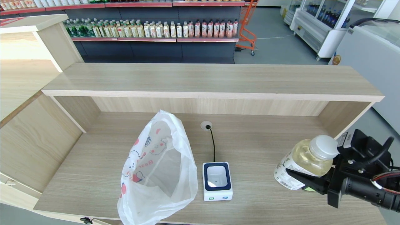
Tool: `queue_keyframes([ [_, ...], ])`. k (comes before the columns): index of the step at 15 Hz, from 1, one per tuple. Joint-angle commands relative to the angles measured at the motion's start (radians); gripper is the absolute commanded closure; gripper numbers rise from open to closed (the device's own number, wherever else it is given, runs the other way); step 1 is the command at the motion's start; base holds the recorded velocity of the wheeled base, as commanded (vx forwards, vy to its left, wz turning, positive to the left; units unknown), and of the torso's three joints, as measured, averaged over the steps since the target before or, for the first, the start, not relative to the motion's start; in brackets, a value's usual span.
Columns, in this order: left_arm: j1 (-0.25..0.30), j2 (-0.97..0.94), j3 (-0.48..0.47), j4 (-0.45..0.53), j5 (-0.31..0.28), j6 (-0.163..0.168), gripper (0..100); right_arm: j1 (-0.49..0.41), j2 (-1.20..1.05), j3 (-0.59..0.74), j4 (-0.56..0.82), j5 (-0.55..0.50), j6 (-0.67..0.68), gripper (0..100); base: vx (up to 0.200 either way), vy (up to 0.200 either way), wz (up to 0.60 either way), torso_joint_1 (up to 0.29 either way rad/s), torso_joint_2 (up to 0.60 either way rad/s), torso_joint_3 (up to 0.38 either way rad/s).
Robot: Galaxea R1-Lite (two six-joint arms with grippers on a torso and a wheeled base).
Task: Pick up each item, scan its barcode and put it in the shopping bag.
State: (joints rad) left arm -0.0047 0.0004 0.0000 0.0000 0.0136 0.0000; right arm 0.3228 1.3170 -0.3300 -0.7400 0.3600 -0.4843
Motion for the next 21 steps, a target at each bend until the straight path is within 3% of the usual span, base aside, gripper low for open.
queue_keyframes([
  [1, 0.000, 0.000, 0.000, 0.000, 0.000, 0.000, 0, -0.013, 0.054, 0.000, -0.059, 0.005, -0.028, 100, 0.000, 0.000, 0.00, 0.000, 0.00, 0.000],
  [9, 0.000, 0.000, 0.000, 0.000, 0.000, 0.000, 0, -0.024, 0.311, 0.006, -0.480, 0.364, -0.217, 100, 0.000, 0.000, 0.00, 0.000, 0.00, 0.000],
  [12, 0.000, 0.000, 0.000, 0.000, 0.000, 0.000, 0, -0.025, 0.370, 0.009, -0.552, 0.419, -0.269, 100, 0.000, 0.000, 0.00, 0.000, 0.00, 0.000],
  [21, 0.000, 0.000, 0.000, 0.000, 0.000, 0.002, 0, -0.042, 0.384, 0.028, -0.552, 0.432, -0.278, 100, 0.000, 0.000, 0.00, 0.000, 0.00, 0.000],
])
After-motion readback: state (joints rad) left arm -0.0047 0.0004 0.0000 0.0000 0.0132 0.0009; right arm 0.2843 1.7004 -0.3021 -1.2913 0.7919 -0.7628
